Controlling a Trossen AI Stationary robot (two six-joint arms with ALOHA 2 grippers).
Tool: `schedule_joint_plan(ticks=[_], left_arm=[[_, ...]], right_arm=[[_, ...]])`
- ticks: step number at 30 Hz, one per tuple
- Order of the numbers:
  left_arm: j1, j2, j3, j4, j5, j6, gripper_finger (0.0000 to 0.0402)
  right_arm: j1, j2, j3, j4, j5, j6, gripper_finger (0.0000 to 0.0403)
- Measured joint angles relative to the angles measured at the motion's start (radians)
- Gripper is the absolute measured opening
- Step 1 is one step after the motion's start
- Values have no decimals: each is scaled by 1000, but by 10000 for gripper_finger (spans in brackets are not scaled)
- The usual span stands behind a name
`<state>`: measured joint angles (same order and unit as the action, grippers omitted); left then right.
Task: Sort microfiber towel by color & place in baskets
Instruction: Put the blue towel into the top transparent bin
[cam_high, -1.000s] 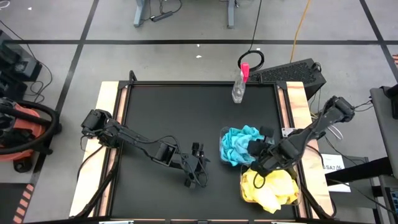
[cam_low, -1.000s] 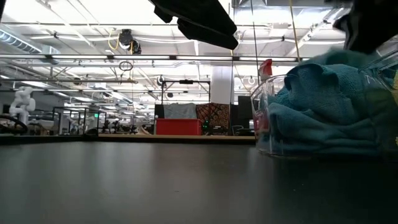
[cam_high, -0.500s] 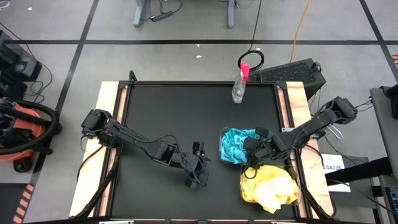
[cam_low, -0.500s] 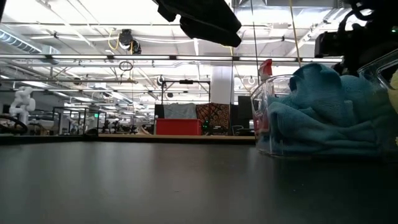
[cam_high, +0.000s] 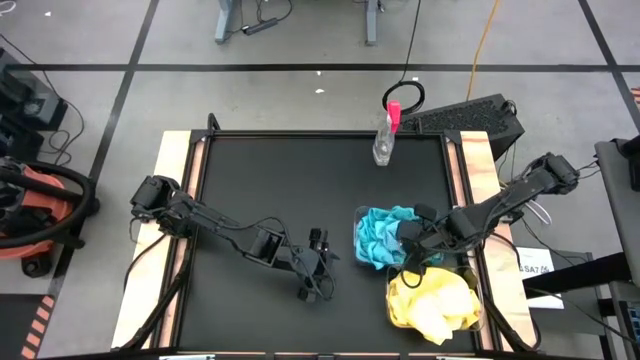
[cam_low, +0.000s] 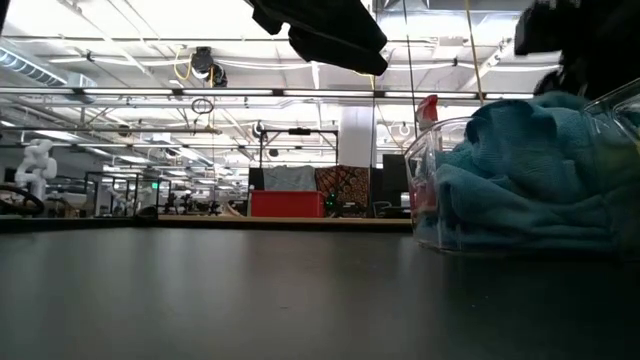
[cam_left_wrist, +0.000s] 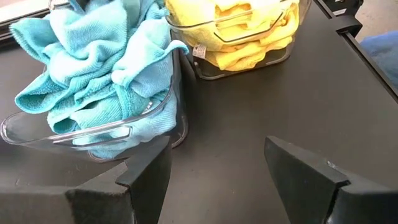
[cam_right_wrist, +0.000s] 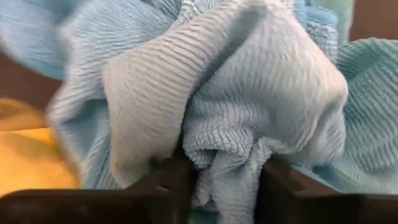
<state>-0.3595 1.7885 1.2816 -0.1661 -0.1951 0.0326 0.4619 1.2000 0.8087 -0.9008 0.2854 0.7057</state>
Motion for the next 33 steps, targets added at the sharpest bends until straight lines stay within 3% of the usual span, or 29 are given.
schedule_joint_plan(ticks=[7,13,21,29,33], left_arm=[[0,0,0,0,0,0,263],[0,0,0,0,0,0,263],[0,0,0,0,0,-1,263],[0,0,0,1,0,-1,263],[0,0,0,1,0,-2,263]], right_arm=[[42,-71,109,-95,3,15,196],[76,-117,190,-150,-4,25,226],[111,-156,281,-319,47,82,218],[159,-176,292,-225,163,30,195],[169,-142,292,-185,192,-9,165]])
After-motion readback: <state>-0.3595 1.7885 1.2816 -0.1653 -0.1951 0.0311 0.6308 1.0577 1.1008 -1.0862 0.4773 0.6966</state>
